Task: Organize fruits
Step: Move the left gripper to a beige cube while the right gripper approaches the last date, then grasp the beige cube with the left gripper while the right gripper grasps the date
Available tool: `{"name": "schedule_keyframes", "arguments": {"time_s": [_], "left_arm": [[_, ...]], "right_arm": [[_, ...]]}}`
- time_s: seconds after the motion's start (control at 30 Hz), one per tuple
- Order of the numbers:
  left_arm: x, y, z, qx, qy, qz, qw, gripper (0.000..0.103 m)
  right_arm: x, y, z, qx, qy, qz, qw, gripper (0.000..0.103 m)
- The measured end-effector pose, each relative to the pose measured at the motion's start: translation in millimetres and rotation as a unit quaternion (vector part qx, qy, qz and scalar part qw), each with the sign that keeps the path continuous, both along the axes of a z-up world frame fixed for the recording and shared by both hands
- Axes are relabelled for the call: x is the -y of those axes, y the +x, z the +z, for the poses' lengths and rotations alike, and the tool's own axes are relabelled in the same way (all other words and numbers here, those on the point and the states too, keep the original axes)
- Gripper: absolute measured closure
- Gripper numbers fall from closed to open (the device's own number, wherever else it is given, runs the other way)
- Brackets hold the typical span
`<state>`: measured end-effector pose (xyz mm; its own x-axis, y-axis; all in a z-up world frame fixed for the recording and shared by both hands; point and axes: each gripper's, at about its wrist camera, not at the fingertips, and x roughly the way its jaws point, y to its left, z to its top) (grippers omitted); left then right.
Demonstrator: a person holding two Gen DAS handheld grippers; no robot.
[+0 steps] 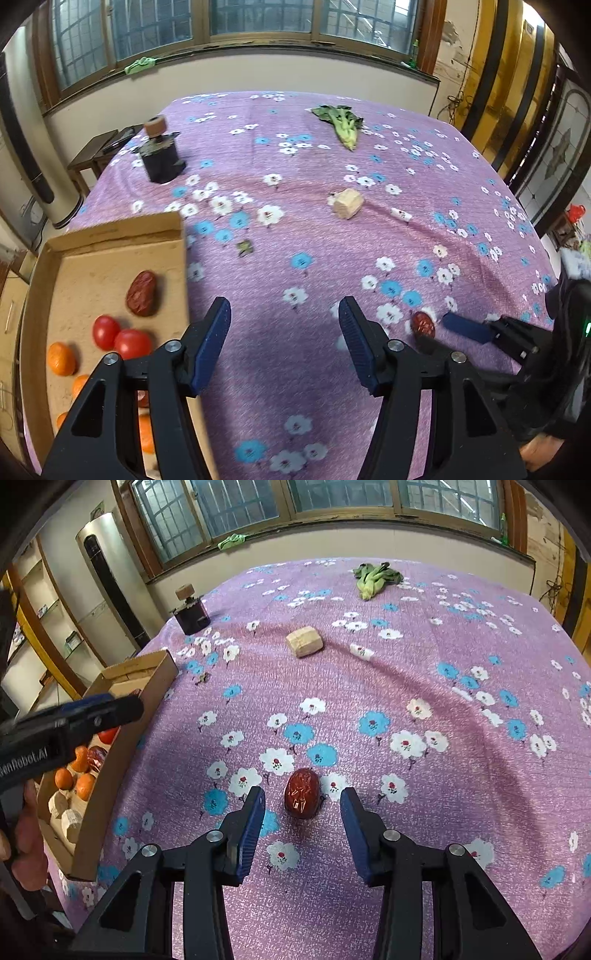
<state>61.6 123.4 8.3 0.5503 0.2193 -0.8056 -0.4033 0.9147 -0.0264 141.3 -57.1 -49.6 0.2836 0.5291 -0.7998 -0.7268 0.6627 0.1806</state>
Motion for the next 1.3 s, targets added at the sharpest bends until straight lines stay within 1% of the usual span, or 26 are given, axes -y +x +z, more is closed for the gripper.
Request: {"name": "schedule_keyframes", "arguments": {"time_s": [0.07,0.1,0.13,0.2,0.27,0.37,0.47,0.57,0.77,0.8,0.83,0.87,0.9,0.93,1.0,1.13,1.3], "left_arm": [[2,11,0,0.002,-0.002,-0.005,1.0000,0.043],[3,18,-2,0.001,-0.002,-0.007,1.0000,0.042],[4,26,-3,-0.002,-0.002,-0.008,1.0000,0.042],[5,43,-8,-0.006,-0.006,-0.015,0.9999,0.042],[7,61,-13,-0.015,-0.002,-0.020,0.9997,0.042],[9,86,-22,-0.019,0.007,-0.030,0.9994,0.042],[6,111,-32,-0.029,0.004,-0.029,0.9992,0.042],[4,135,-42,-0.035,0.008,-0.029,0.9989,0.042],[6,164,-60,-0.043,0.006,-0.040,0.9982,0.042],[5,166,-63,-0.043,0.001,-0.043,0.9981,0.044],[5,167,-63,-0.034,-0.006,-0.045,0.9984,0.050],[5,166,-62,-0.032,-0.002,-0.046,0.9984,0.055],[6,166,-61,-0.031,-0.004,-0.050,0.9983,0.069],[6,164,-60,-0.034,-0.006,-0.051,0.9981,0.071],[8,156,-55,-0.026,-0.007,-0.055,0.9982,0.071],[16,127,-42,-0.013,0.010,-0.053,0.9985,0.071],[18,83,-26,0.005,0.012,-0.038,0.9992,0.071]], "right_arm": [[-3,0,-3,0.006,-0.001,0.006,1.000,0.060],[-5,1,-5,0.009,-0.002,0.007,1.000,0.063],[-7,2,-7,0.011,-0.005,0.007,1.000,0.070],[-10,6,-11,0.013,-0.007,0.007,1.000,0.080],[-9,6,-11,0.015,-0.007,0.010,1.000,0.080],[3,6,-6,0.015,0.011,0.000,1.000,0.080],[21,7,2,-0.006,0.046,-0.012,0.999,0.080],[33,4,5,-0.024,0.066,-0.017,0.997,0.080],[41,-6,9,-0.030,0.071,-0.013,0.997,0.080],[43,-7,10,-0.029,0.072,-0.013,0.997,0.080],[44,-7,11,-0.029,0.072,-0.014,0.997,0.080],[45,-8,11,-0.029,0.072,-0.014,0.997,0.080],[46,-8,12,-0.028,0.072,-0.017,0.997,0.080],[48,-8,12,-0.028,0.072,-0.019,0.997,0.080],[48,-6,12,-0.027,0.073,-0.024,0.997,0.080],[47,-8,18,-0.021,0.078,-0.028,0.996,0.080],[43,-18,25,-0.013,0.082,-0.024,0.996,0.080]]}}
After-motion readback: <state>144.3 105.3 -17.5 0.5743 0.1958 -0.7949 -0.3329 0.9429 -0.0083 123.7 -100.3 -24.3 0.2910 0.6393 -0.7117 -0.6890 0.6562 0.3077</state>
